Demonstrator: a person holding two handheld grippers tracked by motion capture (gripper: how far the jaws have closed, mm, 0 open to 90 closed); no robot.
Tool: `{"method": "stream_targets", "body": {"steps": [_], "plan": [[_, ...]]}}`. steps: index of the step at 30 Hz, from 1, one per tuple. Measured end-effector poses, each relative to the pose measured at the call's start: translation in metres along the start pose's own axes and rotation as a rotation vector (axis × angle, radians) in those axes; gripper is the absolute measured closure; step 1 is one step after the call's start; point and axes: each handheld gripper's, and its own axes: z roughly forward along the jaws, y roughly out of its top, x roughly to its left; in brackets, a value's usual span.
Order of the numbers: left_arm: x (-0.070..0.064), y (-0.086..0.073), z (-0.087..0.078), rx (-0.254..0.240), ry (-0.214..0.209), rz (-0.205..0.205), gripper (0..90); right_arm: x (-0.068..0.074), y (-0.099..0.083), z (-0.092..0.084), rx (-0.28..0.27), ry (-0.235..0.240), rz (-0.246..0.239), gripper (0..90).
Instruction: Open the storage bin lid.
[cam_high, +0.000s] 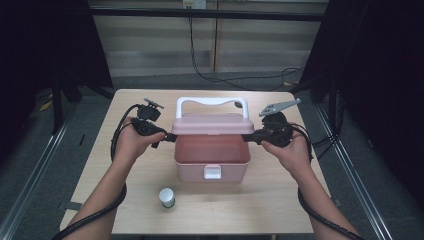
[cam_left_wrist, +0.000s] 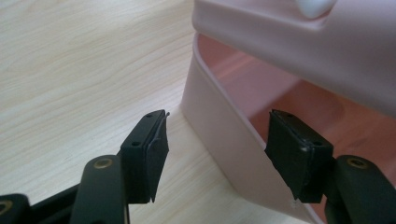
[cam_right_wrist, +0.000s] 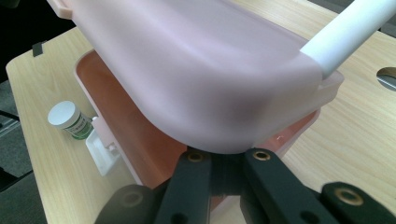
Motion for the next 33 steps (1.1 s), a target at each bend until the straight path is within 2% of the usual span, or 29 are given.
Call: {"method": "stream_targets", "body": {"steps": [9, 18, 33], "plan": [[-0.006, 0.005, -0.001, -0.026, -0.011, 0.004, 38.4, 0.000, -0.001, 0.000, -0.003, 0.001, 0.001, 90.0], [-0.006, 0.007, -0.003, -0.047, -0.013, 0.005, 39.3, 0.000, -0.004, 0.002, -0.019, 0.008, 0.003, 90.0], [-0.008, 0.017, -0.012, -0.090, -0.003, 0.009, 41.2, 0.003, -0.023, 0.021, 0.020, 0.014, -0.013, 89.3]]}}
